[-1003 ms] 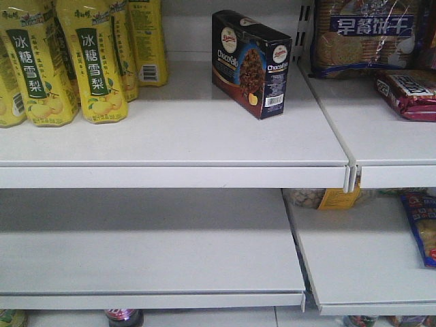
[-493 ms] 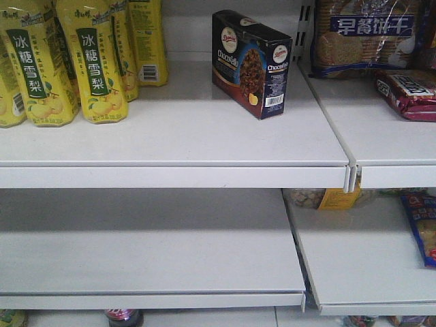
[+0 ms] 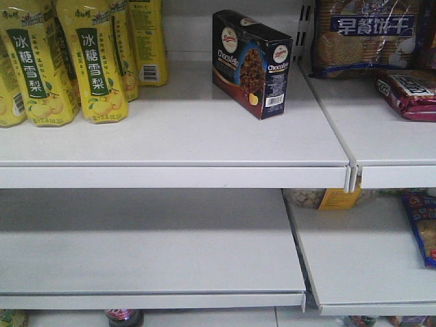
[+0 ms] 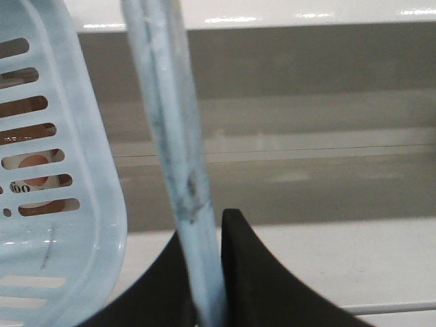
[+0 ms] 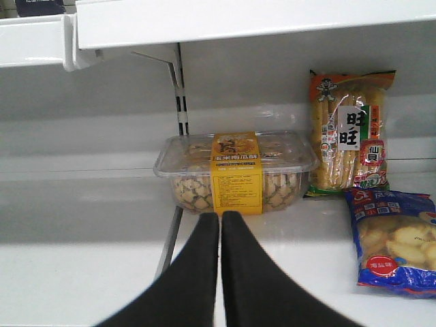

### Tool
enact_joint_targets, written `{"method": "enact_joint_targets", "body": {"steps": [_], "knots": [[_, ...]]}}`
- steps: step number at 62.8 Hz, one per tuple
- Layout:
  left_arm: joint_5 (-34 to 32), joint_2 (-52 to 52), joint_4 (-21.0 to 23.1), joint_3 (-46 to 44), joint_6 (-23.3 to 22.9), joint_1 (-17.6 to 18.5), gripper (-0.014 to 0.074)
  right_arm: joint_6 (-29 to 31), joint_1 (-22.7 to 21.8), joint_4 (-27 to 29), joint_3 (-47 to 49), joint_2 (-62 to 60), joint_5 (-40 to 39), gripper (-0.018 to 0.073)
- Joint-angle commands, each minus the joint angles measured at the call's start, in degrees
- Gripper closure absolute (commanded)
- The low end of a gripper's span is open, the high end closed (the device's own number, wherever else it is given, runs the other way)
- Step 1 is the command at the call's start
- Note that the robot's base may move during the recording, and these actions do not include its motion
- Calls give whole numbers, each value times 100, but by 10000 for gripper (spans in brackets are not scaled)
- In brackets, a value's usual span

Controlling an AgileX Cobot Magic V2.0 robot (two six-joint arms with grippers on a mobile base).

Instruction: Left arm holds basket, right arm returns cookies

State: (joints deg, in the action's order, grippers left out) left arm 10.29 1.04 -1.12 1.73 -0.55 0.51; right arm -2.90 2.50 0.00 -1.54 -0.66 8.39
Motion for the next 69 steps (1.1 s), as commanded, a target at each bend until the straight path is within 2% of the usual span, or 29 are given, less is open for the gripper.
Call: {"method": "enact_joint_targets", "body": {"steps": [1, 69], "knots": [[-513, 59, -50, -85, 101, -7, 602, 3, -19, 0, -27, -98, -447, 566], [-513, 59, -50, -85, 101, -7, 602, 3, -19, 0, -27, -98, -447, 566]]}}
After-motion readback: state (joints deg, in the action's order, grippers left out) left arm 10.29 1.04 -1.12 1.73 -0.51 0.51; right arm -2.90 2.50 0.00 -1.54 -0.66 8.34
